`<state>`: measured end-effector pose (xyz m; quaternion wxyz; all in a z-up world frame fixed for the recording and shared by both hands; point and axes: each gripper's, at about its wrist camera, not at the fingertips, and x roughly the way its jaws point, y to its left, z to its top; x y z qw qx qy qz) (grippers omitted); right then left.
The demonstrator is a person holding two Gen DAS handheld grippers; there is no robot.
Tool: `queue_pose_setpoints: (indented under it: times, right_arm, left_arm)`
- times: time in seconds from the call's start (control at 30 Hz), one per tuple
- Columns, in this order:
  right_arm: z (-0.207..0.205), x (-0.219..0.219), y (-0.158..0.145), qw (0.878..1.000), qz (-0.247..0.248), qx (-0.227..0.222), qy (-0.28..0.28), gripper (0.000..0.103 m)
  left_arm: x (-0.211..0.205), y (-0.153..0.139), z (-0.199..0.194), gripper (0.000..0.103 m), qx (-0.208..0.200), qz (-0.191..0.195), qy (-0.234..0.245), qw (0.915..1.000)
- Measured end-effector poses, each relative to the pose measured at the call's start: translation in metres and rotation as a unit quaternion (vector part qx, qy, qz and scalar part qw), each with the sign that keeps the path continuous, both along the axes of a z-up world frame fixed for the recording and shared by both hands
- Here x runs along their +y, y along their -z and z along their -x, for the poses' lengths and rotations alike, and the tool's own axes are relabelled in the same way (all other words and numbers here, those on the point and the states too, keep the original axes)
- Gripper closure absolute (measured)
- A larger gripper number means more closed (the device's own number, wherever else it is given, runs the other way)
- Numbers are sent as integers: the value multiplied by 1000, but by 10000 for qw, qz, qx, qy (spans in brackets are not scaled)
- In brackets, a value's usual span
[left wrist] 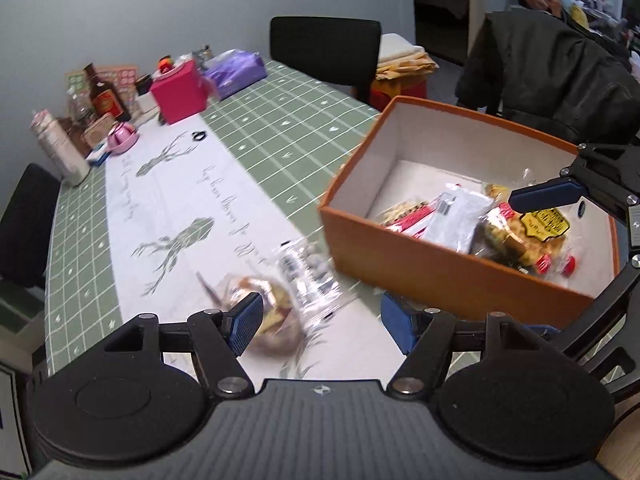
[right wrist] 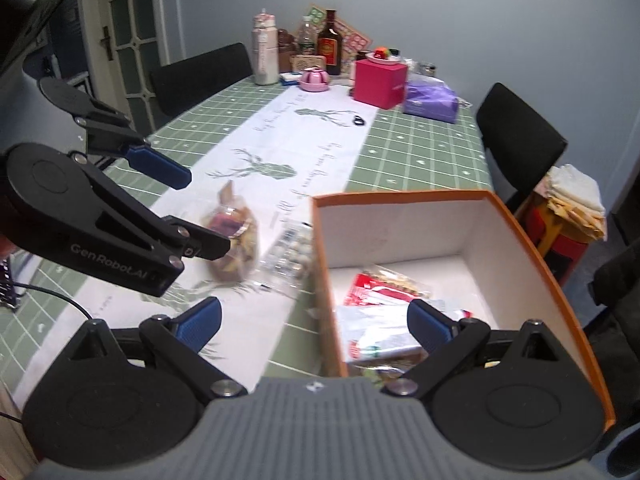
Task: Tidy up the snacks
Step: 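Withdraw both tools from the box toward the remaining snacks on the table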
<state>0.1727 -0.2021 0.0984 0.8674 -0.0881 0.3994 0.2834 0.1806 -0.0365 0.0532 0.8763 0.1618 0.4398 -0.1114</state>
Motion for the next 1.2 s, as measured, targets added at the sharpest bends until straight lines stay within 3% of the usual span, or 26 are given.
queue_pose_setpoints:
  times: [0.13,0.27,0.53,0.67,0.77,1.0,1.2]
  right_arm:
    - [8,17,6,9999,-85,-108,2,6]
    - [18,33,18,9993,-6,-355,125,10]
    - [22,49,53,9989,-273,-203,307,17]
    - [16,60,70,9990,-191,-132,392,29]
    - [7,67,80,9989,-148,-100,431,42]
    - [-9,87,101,9987,222,-370,270,52]
    - [-25,95,116,9990,79,-282,329,59]
  left_arm:
    - [27,4,8,24,-42,142,-207,9997]
    - [54,10,17,24,-184,569,-419,9973]
    - [86,38,23,24,-303,1040,-554,9926]
    - [94,50,18,21,-277,1357,-576,9887]
    - [96,59,12,14,-314,1571,-848,9834]
    - [96,76,-10,13,-288,1881,-1192,9745]
    - [89,90,-25,13,-306,1999,-1412,9691]
